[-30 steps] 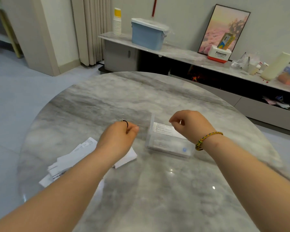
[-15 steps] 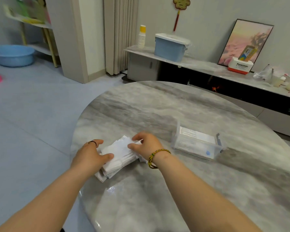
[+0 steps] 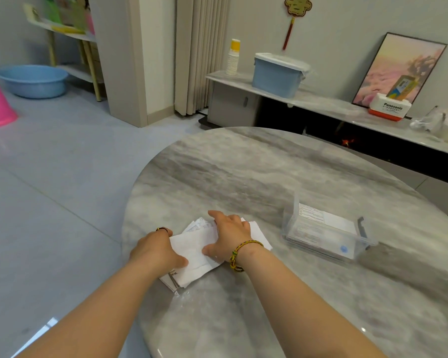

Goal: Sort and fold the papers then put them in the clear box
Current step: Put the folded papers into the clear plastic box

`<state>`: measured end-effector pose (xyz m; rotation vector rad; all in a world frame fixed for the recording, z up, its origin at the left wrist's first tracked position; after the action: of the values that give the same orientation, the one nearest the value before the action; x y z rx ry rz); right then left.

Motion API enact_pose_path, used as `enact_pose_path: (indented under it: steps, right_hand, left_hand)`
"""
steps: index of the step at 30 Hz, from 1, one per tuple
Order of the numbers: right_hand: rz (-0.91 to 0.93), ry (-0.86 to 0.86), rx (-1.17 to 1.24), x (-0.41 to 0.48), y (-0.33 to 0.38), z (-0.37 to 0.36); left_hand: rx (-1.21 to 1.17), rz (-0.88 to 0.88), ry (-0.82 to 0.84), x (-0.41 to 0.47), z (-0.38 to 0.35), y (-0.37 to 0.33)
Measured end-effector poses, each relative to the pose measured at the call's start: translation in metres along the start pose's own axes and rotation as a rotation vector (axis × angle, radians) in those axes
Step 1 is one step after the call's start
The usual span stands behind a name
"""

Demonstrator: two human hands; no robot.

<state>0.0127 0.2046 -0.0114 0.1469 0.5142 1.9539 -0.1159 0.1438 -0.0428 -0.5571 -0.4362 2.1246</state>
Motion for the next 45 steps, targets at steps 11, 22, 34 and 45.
enact_pose_path:
  steps: [11, 22, 34, 45]
  right_hand:
    - [0.094, -0.080, 0.154, -0.009, 0.010, 0.000]
    - [0.073, -0.407, 0.739, -0.082, -0.023, 0.051]
    - [-0.342, -0.928, 0.975, -0.138, -0.141, 0.065]
    - [-0.477, -1.030, 1.005, -0.129, -0.157, 0.046]
  left_hand:
    - [-0.091, -0.003, 0.019, -0.005, 0.008, -0.001]
    - [-0.544, -0.378, -0.160, -0.072, 0.050, -0.057]
    - [-0.588, -0.472, 0.144, -0.111, -0.064, -0.137]
    - [-0.946, -0.270, 0.184, -0.107, -0.088, -0.130]
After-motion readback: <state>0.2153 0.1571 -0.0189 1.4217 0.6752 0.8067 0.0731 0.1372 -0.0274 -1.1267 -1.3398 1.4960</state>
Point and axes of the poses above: each hand's wrist, its own x-axis towards the middle knuckle, its own z-axis out of the back of the hand, y = z × x, the point moved 5 cm from there along x, towards the middle knuckle, and after that the axes turned 11 degrees about -y, right-handed, at the moved point
